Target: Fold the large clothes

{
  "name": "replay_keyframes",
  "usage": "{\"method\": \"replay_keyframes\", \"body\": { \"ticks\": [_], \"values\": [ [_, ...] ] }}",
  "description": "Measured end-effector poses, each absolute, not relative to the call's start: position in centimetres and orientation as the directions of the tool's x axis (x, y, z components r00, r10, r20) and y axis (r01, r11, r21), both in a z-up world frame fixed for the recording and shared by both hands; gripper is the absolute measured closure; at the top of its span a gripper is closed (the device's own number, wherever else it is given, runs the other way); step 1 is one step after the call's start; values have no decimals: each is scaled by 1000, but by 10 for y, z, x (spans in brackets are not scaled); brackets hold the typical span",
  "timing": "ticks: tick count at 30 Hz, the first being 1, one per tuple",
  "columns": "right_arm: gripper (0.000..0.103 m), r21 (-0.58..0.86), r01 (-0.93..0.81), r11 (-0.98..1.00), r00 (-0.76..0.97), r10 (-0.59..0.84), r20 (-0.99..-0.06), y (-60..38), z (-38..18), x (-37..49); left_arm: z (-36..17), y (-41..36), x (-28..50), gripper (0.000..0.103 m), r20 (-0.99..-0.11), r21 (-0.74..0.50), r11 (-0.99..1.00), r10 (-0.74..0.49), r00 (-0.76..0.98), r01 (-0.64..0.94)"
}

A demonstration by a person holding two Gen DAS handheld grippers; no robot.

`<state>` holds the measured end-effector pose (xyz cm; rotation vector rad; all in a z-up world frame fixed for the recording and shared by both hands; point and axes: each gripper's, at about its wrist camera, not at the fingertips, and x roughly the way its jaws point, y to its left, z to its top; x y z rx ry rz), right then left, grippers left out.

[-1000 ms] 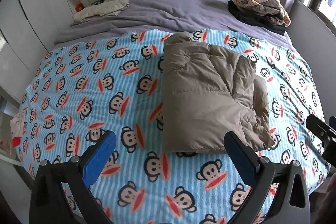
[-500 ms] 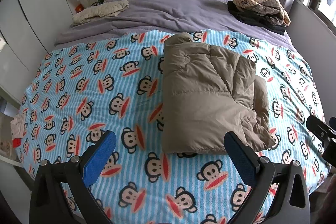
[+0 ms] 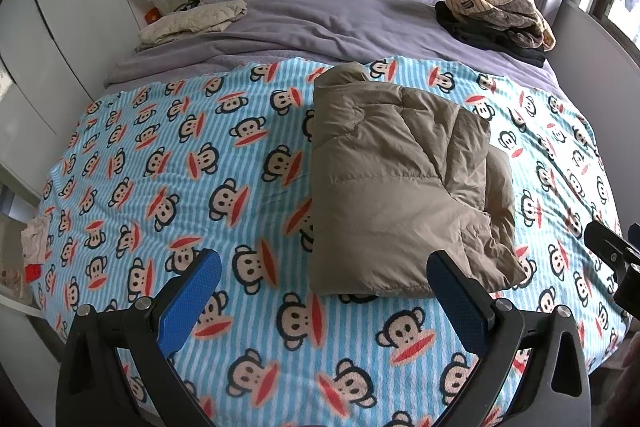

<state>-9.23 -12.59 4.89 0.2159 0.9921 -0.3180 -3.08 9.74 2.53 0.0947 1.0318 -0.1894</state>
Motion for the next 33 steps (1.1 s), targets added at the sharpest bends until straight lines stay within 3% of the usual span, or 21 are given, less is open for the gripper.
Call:
{"method": "replay_keyframes", "body": {
  "ticks": [33],
  "values": [
    [0,32,356,934,504,-163,-848,-129,50,-93,25,97,-28,0,-859,-2,981,-102,501,196]
  ]
}}
